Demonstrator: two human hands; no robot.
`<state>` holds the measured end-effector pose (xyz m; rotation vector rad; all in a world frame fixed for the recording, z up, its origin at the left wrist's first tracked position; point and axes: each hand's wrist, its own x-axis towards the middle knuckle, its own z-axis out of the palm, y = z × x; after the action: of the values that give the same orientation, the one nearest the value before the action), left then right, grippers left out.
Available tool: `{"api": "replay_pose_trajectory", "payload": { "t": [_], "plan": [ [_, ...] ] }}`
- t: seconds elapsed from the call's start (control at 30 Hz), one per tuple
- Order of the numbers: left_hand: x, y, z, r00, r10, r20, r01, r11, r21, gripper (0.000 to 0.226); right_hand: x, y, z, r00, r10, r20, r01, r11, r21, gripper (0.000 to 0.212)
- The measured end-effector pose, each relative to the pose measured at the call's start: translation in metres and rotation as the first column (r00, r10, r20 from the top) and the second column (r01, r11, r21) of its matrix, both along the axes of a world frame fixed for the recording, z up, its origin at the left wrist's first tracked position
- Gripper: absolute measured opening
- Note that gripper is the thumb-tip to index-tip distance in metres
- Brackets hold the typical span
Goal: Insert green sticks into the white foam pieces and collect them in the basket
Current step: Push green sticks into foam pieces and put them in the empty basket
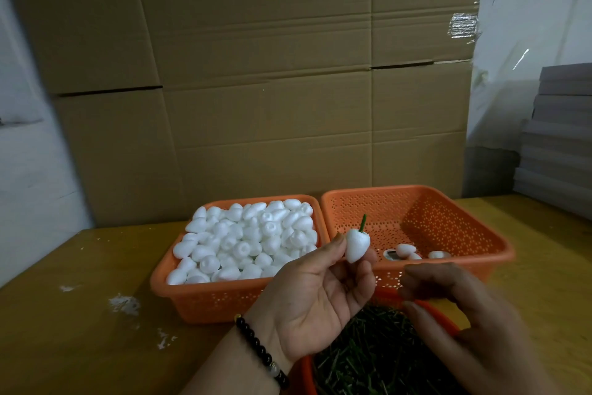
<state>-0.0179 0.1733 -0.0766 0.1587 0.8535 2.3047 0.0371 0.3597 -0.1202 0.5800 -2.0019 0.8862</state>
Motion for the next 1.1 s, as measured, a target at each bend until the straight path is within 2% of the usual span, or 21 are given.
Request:
{"api": "replay_pose_trajectory", "payload": {
  "t": [0.23,0.33,0.4,0.5,0.57,0.67,0.73,0.87,0.93,1.0,1.1],
  "plan": [
    [0.0,-0.001,-0.001,1.0,0.022,-0.004,-0.022,1.0,0.012,0.038,-0.002,0.004,-0.001,1.0,0.007,-0.021,-0.005,0.998,0.07,0.026],
    [0.0,0.001,-0.002,0.998,0.052,-0.031,-0.052,0.999,-0.01,0.048,-0.002,0.004,0.0,1.0,0.016,-0.024,-0.014,0.997,0.081,0.026],
    [0.0,0.003,-0.003,0.994,0.078,-0.081,-0.082,0.995,-0.049,0.045,-0.001,0.004,0.0,1.0,0.012,-0.023,-0.01,0.996,0.086,0.028],
    [0.004,0.005,-0.004,0.976,0.107,-0.192,-0.135,0.98,-0.143,0.028,0.0,0.004,0.0,1.0,0.013,-0.008,-0.012,0.996,0.085,0.031],
    [0.006,0.008,-0.007,0.953,0.118,-0.28,-0.181,0.961,-0.211,0.027,0.0,0.002,0.002,1.0,0.022,0.002,-0.022,0.993,0.116,0.036],
    [0.008,0.013,-0.014,0.88,0.13,-0.456,-0.295,0.904,-0.31,0.026,0.002,-0.001,0.005,0.997,0.037,0.062,-0.048,0.98,0.194,0.049],
    [0.01,0.015,-0.016,0.82,0.116,-0.561,-0.36,0.866,-0.348,0.024,0.001,-0.002,0.006,0.995,0.031,0.094,-0.053,0.97,0.238,0.05],
    [0.01,0.011,-0.016,0.747,0.046,-0.663,-0.402,0.826,-0.396,0.016,-0.001,0.005,0.004,0.992,0.016,0.122,-0.044,0.973,0.227,0.05],
    [0.007,0.007,-0.017,0.677,0.026,-0.736,-0.516,0.731,-0.448,0.012,-0.004,0.013,0.003,0.98,-0.074,0.186,0.03,0.974,0.225,0.056],
    [0.003,0.003,-0.016,0.569,-0.013,-0.822,-0.647,0.61,-0.457,0.009,-0.008,0.022,0.002,0.938,-0.192,0.287,0.128,0.966,0.225,0.065],
    [-0.001,-0.003,-0.013,0.475,-0.091,-0.875,-0.741,0.495,-0.454,0.006,-0.021,0.036,-0.007,0.862,-0.386,0.328,0.278,0.902,0.33,0.073]
  ]
}}
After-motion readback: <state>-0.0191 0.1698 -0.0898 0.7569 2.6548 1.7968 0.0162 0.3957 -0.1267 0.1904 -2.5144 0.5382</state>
